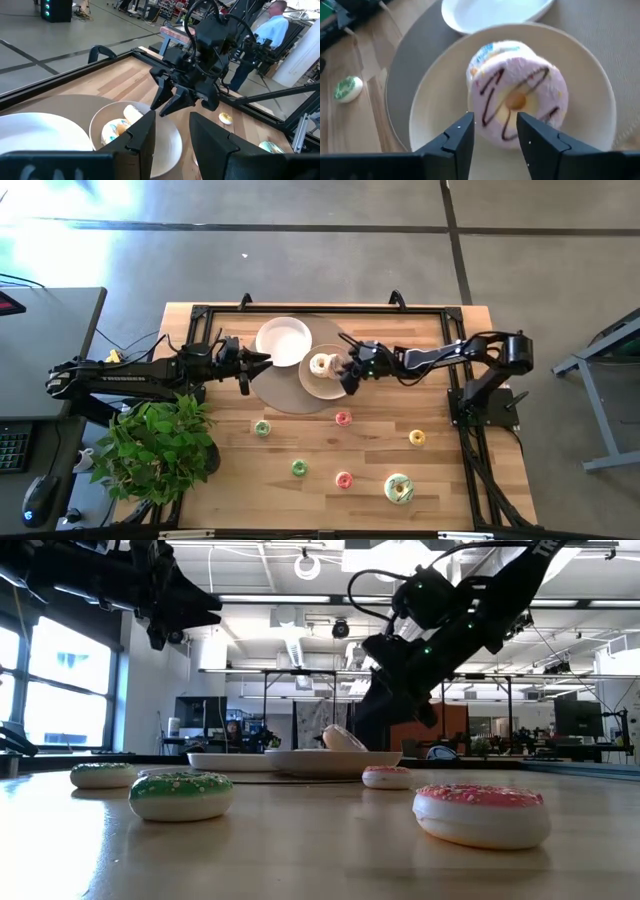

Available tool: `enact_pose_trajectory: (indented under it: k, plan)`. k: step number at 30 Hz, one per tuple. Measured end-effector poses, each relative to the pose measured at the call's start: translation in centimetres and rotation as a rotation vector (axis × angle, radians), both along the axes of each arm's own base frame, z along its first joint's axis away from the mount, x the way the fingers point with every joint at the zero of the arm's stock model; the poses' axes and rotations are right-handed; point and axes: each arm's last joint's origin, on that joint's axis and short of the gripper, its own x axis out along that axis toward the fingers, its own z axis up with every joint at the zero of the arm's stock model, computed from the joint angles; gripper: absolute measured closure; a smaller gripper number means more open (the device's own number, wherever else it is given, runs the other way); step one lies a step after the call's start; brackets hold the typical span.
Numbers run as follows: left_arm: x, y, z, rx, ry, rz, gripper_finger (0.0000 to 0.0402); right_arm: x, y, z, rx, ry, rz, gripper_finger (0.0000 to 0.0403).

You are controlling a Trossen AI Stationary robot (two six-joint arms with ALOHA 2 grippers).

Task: Pick & Place donuts
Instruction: Put the large light blue doughnut on the brown plate

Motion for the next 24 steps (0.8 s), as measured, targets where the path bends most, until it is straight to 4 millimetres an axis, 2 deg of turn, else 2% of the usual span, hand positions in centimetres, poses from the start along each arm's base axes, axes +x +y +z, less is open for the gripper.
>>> enact_pose_trajectory:
  k: [6,9,20,24]
  plan:
    - [0.0,0.0,0.0,0.0,-0.002,0.0,0.0283,-1.0,0.9,2.0,0.13,-0.03,0.06,0.0264]
    - [0.0,0.0,0.1,0.001,-0.007,0.0,0.0283,-1.7,2.1,3.3,0.187,-0.027,0.098,0.0265]
    - [0.0,0.0,0.1,0.001,-0.007,0.0,0.0283,-3.7,11.9,5.2,0.347,0.1,0.246,0.0265]
    - [0.0,0.0,0.1,0.001,-0.007,0.0,0.0283,-4.3,15.8,5.9,0.261,0.206,0.399,0.0265]
